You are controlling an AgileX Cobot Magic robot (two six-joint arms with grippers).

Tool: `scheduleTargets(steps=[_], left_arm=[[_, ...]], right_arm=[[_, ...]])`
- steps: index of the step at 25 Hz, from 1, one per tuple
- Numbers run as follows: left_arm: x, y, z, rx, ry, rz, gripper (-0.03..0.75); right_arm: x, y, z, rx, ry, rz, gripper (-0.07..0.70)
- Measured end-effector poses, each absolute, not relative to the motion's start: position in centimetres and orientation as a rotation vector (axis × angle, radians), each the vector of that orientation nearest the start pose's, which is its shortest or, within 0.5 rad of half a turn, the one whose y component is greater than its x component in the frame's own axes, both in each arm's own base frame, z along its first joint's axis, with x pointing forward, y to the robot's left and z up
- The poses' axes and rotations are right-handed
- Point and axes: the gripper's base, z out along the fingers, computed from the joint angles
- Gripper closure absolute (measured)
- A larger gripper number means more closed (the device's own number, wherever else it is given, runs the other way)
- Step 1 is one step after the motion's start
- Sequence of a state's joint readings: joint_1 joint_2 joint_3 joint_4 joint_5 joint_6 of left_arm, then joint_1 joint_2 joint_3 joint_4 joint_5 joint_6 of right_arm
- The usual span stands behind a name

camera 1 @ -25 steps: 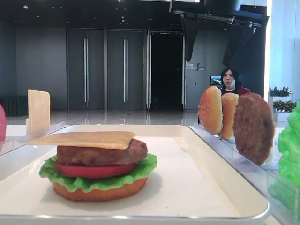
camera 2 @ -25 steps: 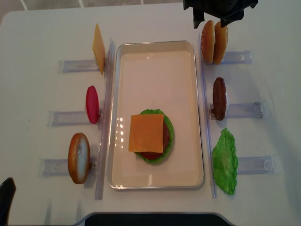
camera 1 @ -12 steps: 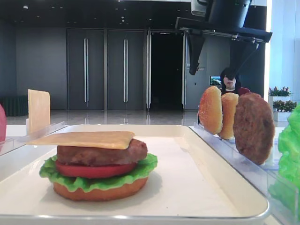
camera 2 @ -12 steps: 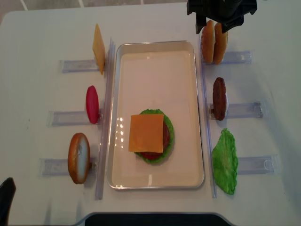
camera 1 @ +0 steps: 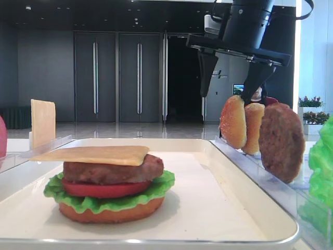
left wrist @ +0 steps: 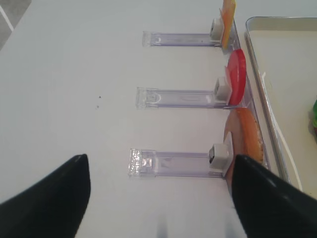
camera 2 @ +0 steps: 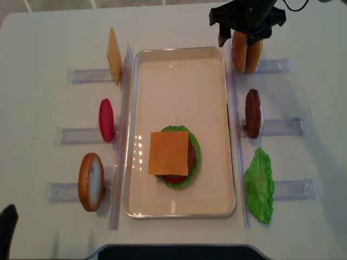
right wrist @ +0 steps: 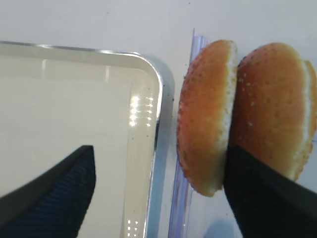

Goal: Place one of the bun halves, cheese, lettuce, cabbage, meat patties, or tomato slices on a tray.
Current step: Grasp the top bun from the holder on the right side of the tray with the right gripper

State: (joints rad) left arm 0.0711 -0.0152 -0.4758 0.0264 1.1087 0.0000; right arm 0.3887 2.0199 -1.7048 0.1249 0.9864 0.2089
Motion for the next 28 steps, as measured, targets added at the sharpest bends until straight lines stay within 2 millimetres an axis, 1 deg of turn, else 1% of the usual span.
scheduleTargets(steps=[4,7,11,15,17,20,28], left_arm=[[-0.7,0.2,26.7,-0.077,2.100,0.075,0.024],[-0.7,0.2,26.7,-0.077,2.100,0.075,0.024],[-0.7,0.2,26.7,-0.077,2.100,0.075,0.024],[-0.7,0.2,26.7,-0.077,2.100,0.075,0.024],[-0.7,0.2,26.7,-0.077,2.100,0.075,0.024],[-0.7,0.2,26.7,-0.077,2.100,0.075,0.024],[-0.7,0.2,26.7,-0.077,2.100,0.075,0.024]], right_arm=[[40.3,17.5,23.9,-0.185,2.808,0.301,0.094],[40.5,17.5,23.4,-0.187,2.815,0.294,0.094],[40.8,17.5,22.4,-0.201,2.831,0.268,0.122],[40.9,17.4,22.1,-0.214,2.831,0.239,0.197],[41.1,17.2,21.9,-0.219,2.832,0.220,0.272],[41.2,17.0,21.9,-0.225,2.826,0.199,0.405],[41.2,17.0,21.9,-0.226,2.824,0.200,0.412]])
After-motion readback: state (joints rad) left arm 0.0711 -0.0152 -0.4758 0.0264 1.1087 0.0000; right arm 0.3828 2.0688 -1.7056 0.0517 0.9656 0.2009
